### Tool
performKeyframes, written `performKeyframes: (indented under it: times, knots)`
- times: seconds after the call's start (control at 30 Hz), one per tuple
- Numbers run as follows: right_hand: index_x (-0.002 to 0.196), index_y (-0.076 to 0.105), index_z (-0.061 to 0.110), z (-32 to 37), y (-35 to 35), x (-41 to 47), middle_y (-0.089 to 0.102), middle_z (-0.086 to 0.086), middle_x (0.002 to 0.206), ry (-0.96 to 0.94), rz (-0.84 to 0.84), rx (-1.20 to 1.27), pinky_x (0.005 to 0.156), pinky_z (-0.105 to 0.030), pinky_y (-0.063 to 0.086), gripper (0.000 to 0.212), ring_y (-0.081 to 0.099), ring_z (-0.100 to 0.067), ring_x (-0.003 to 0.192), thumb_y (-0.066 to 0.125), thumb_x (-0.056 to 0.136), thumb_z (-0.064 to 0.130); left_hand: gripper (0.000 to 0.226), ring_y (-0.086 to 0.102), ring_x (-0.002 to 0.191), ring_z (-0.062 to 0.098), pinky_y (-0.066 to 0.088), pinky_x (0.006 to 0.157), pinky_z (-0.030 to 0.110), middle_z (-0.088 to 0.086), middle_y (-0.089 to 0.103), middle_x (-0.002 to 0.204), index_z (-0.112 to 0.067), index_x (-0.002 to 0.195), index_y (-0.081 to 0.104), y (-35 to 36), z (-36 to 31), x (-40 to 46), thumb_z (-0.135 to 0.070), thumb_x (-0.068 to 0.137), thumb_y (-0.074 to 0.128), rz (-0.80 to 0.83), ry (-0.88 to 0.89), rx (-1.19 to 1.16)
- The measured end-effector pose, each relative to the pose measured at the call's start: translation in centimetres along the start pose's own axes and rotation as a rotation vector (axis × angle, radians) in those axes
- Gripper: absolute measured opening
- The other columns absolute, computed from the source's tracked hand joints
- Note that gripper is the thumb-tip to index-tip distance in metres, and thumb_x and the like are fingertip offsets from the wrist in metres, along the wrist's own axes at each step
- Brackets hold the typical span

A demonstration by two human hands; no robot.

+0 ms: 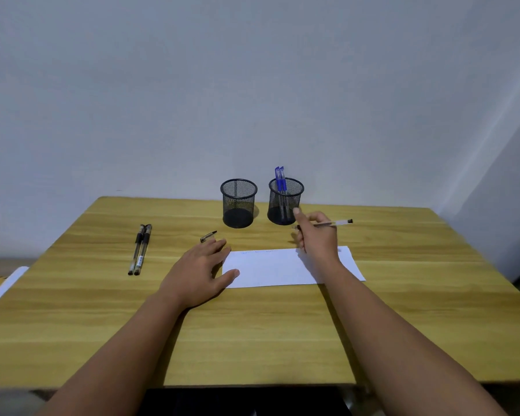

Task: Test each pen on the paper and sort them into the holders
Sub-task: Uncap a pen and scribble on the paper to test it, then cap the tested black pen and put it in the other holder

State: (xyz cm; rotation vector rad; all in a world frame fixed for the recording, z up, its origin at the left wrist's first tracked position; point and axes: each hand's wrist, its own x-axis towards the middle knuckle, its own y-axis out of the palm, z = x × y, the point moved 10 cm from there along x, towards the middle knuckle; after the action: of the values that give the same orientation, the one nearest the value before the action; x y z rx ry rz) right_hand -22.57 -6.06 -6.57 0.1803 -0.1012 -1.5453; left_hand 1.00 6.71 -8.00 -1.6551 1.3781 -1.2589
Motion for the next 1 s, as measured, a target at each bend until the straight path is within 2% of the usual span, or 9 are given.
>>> performKeyframes:
  times: [0.1, 0.2, 0.3, 0.43, 0.57, 0.7, 0.83, 0.9, 1.0]
  knots:
    - [0.093, 0.067, 0.007, 2.9, -1.0, 0.1, 0.071, -0.001, 0.062, -0.037, -0.035, 0.036, 0.041, -0.018, 0.042, 0.032, 0.053, -0.009, 0.045, 0.073, 0.101, 0.037, 0.065, 0.032, 0.147, 0.009, 0.035, 0.114, 0.032, -0.011, 0.043, 0.156, -0.03, 0.145, 0.052, -0.8, -0.2, -0.3, -0.065, 0.091, 0.056, -0.058, -0.004, -0.04]
    - [0.101, 0.08, 0.011, 3.4, -1.0, 0.3, 0.08, -0.005, 0.08, 0.072, 0.05, 0.072, 0.048, -0.021, 0.049, 0.051, 0.06, -0.009, 0.05, 0.049, 0.11, 0.051, 0.057, 0.049, 0.125, 0.014, 0.047, 0.097, 0.034, -0.007, 0.058, 0.132, -0.027, 0.135, 0.063, -3.2, -0.3, -0.3, -0.062, 0.091, 0.053, -0.242, 0.009, -0.048]
    - [0.098, 0.075, 0.013, 4.0, -1.4, 0.6, 0.07, -0.005, 0.075, 0.031, 0.016, 0.019, 0.045, -0.02, 0.038, 0.026, 0.051, -0.009, 0.047, 0.058, 0.108, 0.031, 0.047, 0.054, 0.109, 0.025, 0.05, 0.087, 0.04, 0.002, 0.061, 0.118, -0.019, 0.129, 0.067, -4.8, 1.9, 0.7, -0.047, 0.094, 0.054, -0.35, -0.089, 0.033]
    - [0.093, 0.072, 0.016, 3.9, -0.1, 0.5, 0.078, -0.005, 0.081, -0.029, 0.105, 0.026, 0.046, -0.021, 0.041, 0.012, 0.056, -0.008, 0.053, 0.08, 0.096, 0.024, 0.046, 0.053, 0.117, 0.03, 0.051, 0.088, 0.044, 0.008, 0.059, 0.127, -0.016, 0.136, 0.062, -3.8, 4.9, 2.7, -0.039, 0.096, 0.06, -0.171, -0.261, 0.143]
    - [0.1, 0.079, 0.013, 3.5, 1.9, 0.1, 0.084, -0.011, 0.098, -0.012, 0.244, -0.007, 0.045, -0.021, 0.044, 0.01, 0.06, -0.01, 0.059, 0.078, 0.097, 0.023, 0.037, 0.053, 0.113, 0.023, 0.053, 0.079, 0.039, 0.001, 0.059, 0.117, -0.025, 0.123, 0.071, -3.4, 5.7, 3.9, -0.048, 0.097, 0.057, -0.088, -0.305, 0.189]
    - [0.108, 0.079, 0.011, 2.8, 2.8, 0.1, 0.084, -0.011, 0.106, -0.01, 0.332, -0.101, 0.047, -0.021, 0.045, 0.01, 0.062, -0.009, 0.06, 0.073, 0.1, 0.014, 0.026, 0.054, 0.107, 0.02, 0.049, 0.069, 0.034, -0.002, 0.059, 0.11, -0.028, 0.115, 0.074, -3.7, 6.0, 4.1, -0.041, 0.096, 0.061, -0.115, -0.304, 0.164]
    - [0.111, 0.077, 0.011, 2.2, 3.2, 0.2, 0.085, -0.005, 0.103, -0.036, 0.357, -0.212, 0.049, -0.02, 0.045, 0.014, 0.061, -0.007, 0.056, 0.076, 0.097, 0.009, 0.013, 0.06, 0.095, 0.018, 0.049, 0.067, 0.034, -0.007, 0.065, 0.101, -0.03, 0.102, 0.072, -4.1, 6.0, 3.7, -0.038, 0.094, 0.066, -0.13, -0.343, 0.019]
    - [0.111, 0.08, 0.006, 2.0, 3.6, 0.1, 0.083, 0.0, 0.089, -0.086, 0.348, -0.272, 0.047, -0.017, 0.04, 0.018, 0.057, -0.005, 0.053, 0.079, 0.094, 0.005, 0.005, 0.066, 0.086, 0.015, 0.056, 0.069, 0.036, -0.011, 0.07, 0.092, -0.032, 0.092, 0.07, -4.1, 6.3, 3.4, -0.036, 0.09, 0.073, -0.133, -0.381, -0.2]
    - [0.101, 0.082, -0.003, 1.7, 4.5, -0.2, 0.073, 0.013, 0.065, -0.164, 0.354, -0.326, 0.053, -0.009, 0.041, 0.012, 0.058, 0.004, 0.052, 0.082, 0.089, -0.002, 0.01, 0.07, 0.077, 0.018, 0.056, 0.06, 0.029, -0.002, 0.073, 0.087, -0.025, 0.087, 0.072, -4.2, 5.4, 3.1, -0.016, 0.087, 0.078, -0.126, -0.405, -0.553]
